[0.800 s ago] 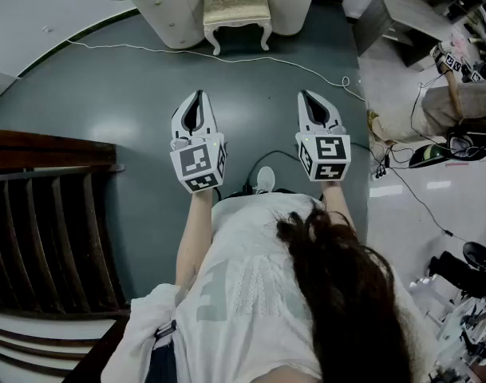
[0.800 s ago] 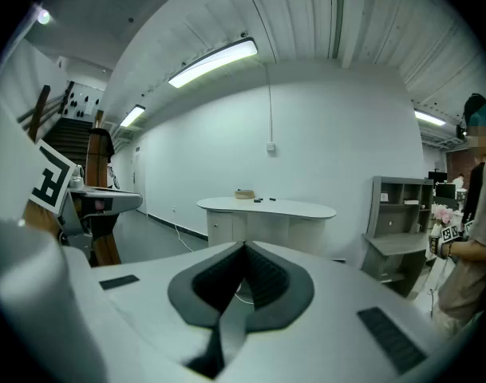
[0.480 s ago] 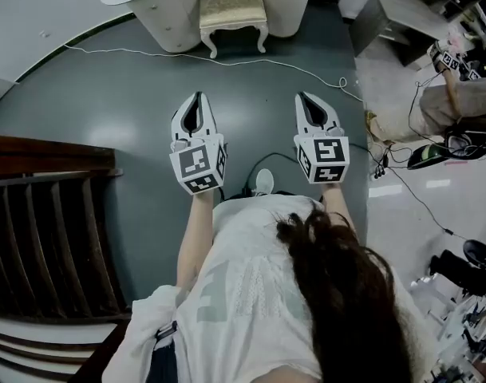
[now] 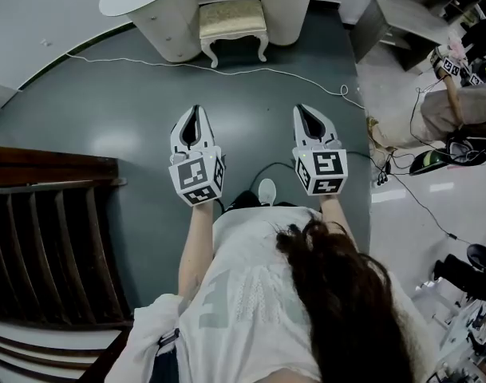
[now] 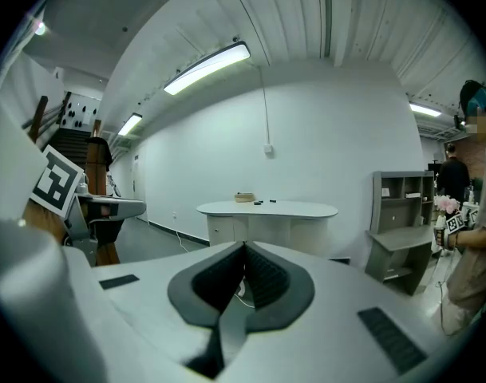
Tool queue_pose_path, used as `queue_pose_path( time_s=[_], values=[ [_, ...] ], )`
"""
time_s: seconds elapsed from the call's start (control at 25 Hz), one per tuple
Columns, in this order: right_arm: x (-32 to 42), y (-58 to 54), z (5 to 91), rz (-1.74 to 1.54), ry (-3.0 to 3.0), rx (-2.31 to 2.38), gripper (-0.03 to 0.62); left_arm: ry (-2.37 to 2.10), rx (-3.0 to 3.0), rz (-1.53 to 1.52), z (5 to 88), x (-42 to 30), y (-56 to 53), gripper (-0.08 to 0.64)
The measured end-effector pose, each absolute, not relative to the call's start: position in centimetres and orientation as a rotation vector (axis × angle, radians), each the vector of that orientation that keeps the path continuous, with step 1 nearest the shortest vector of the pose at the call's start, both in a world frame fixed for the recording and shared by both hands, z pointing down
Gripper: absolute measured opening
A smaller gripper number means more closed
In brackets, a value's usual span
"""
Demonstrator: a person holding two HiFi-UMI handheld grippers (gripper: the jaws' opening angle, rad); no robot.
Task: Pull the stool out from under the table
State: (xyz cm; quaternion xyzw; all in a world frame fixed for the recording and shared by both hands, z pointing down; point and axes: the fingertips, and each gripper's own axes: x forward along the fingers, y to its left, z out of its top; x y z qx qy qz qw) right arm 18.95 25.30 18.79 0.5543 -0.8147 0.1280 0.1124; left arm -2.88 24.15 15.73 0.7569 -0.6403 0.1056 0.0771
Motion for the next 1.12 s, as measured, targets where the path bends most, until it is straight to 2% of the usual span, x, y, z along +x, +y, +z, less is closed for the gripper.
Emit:
queue_pose_path(
  time_s=[0.48,0.92,1.12],
  values=[
    [17.9,22.3,20.6,0.393,-2.403,1.601,0.029,-1.946,2.216,0.292,17.4,-4.5,22.4,0.028],
    [21.7,10.2,20.9,0.364,-2.302,1.759,0.029,-1.921,2.292,0.231,17.4,-4.5,7.2,0.028],
    [20.2,4.0,19.8,0.395,-2.308,1.809,0.029,-1.887,2.321,0.200,17.5,-5.6,0.5,0.028]
  ],
)
